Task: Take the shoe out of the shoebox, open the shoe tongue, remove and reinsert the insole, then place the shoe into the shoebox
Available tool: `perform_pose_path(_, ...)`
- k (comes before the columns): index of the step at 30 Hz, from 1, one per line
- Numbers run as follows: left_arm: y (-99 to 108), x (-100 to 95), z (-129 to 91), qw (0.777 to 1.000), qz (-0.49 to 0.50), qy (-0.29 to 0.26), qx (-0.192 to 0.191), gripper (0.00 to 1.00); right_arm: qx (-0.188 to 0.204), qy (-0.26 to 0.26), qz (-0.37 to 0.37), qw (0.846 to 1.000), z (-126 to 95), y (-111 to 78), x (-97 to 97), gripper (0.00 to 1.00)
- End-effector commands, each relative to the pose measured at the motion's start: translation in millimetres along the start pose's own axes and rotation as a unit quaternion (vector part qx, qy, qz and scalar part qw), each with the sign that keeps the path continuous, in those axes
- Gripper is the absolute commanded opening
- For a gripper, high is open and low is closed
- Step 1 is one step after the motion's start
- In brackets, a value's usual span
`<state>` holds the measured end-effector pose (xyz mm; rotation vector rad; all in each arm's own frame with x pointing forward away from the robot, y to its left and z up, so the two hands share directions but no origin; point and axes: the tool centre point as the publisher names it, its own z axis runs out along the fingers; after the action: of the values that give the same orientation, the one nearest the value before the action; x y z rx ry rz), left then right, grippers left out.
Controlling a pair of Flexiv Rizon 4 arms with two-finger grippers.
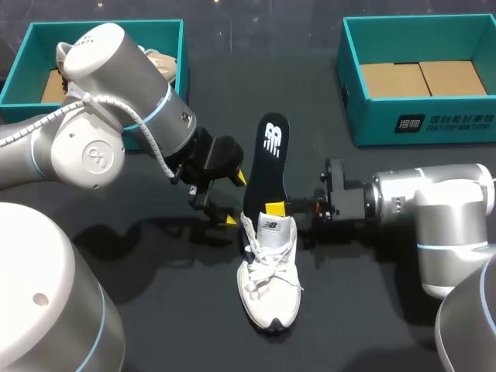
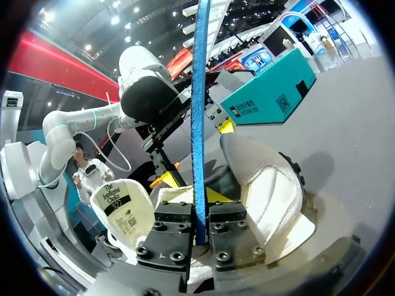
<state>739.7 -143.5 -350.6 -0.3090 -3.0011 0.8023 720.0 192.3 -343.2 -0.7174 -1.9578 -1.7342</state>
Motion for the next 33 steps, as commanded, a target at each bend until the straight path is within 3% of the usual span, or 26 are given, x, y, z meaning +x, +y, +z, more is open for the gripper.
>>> perform_pose_path(1, 1, 0.8, 0, 1.0, 0.0, -0.001, 0.0, 1.0, 0.009, -0.003, -0.001, 1.0, 2, -0.7, 2.2, 0.16)
perform_pose_path(4, 1, 0.8, 0, 1.0, 0.0, -0.001, 0.0, 1.0, 0.013, -0.005, -0.004, 1.0, 2, 2.7, 2.3, 0.24)
perform_pose_path(19, 1, 0.8, 0, 1.0, 0.0, -0.001, 0.0, 1.0, 0.029, -0.004, -0.018, 0.999, 0, 11.5, 0.4, 0.24)
perform_pose_path(33, 1, 0.8, 0, 1.0, 0.0, -0.001, 0.0, 1.0, 0.047, -0.002, -0.044, 0.998, 0, 30.8, 7.5, 0.25)
